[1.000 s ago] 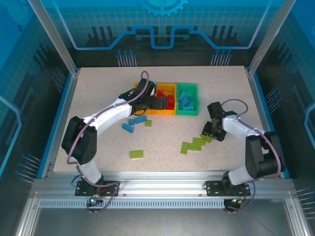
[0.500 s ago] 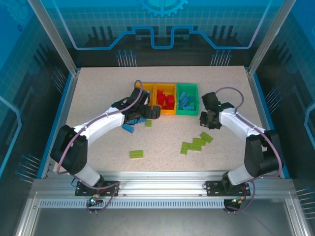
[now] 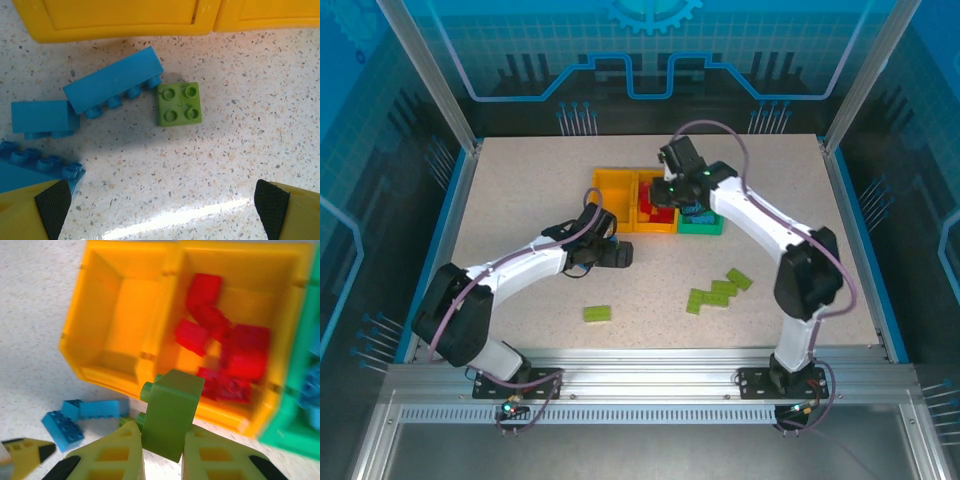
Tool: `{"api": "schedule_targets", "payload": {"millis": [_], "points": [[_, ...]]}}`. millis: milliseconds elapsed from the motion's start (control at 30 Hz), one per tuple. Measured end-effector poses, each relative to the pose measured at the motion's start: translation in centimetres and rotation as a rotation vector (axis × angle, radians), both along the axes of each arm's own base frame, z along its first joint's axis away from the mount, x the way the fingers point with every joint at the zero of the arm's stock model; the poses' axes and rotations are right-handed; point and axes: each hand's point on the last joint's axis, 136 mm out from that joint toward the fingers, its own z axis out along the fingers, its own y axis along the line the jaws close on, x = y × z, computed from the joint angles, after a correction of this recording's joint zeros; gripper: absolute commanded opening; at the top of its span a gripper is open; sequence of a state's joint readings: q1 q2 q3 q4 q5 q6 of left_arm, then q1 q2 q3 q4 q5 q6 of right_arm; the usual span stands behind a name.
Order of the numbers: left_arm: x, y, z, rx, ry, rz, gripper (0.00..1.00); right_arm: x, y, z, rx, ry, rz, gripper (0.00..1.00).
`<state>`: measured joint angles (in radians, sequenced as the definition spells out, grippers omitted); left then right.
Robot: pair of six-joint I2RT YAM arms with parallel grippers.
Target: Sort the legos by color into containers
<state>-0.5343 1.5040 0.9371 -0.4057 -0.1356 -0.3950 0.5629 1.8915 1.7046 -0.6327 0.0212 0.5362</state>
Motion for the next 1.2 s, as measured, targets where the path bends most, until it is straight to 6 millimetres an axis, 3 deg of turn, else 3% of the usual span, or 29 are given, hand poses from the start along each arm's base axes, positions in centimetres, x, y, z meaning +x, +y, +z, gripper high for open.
{"api": "schedule_targets", "payload": {"millis": [100,333,567,667,867,1067,1200], "points": [[-0.5,0.3,-0.1,-0.003,0.004,0.008,0.99,1.6,2.6,-0.9,0.035,0.013,0.047,0.19],[-1.6,0.8,-1.2,0.002,0.03,0.02,0.99,3.5,5.9,-3.0,0.096,0.063,0.112,0.2],[-1.2,0.3,-1.3,-0.021,0.018,0.037,0.99,5.2,7.7,-4.2,0.124,0.075,0.135,0.31],[-1.1,-0.2,-2.1,-0.029,0.035,0.042,0.98,5.8,8.2,-4.9,0.124,0.082,0.137,0.41],[-1.1,-1.1,-3.7,-0.024,0.072,0.038,0.95,5.6,8.1,-5.7,0.115,0.109,0.132,0.67],[0.4,-2.3,-4.3,-0.024,0.078,0.045,0.87,3.5,6.6,-4.8,0.102,0.117,0.123,0.71],[1.7,-2.8,-4.6,-0.01,0.069,0.053,0.83,1.2,4.6,-2.6,0.107,0.091,0.11,0.72]]}}
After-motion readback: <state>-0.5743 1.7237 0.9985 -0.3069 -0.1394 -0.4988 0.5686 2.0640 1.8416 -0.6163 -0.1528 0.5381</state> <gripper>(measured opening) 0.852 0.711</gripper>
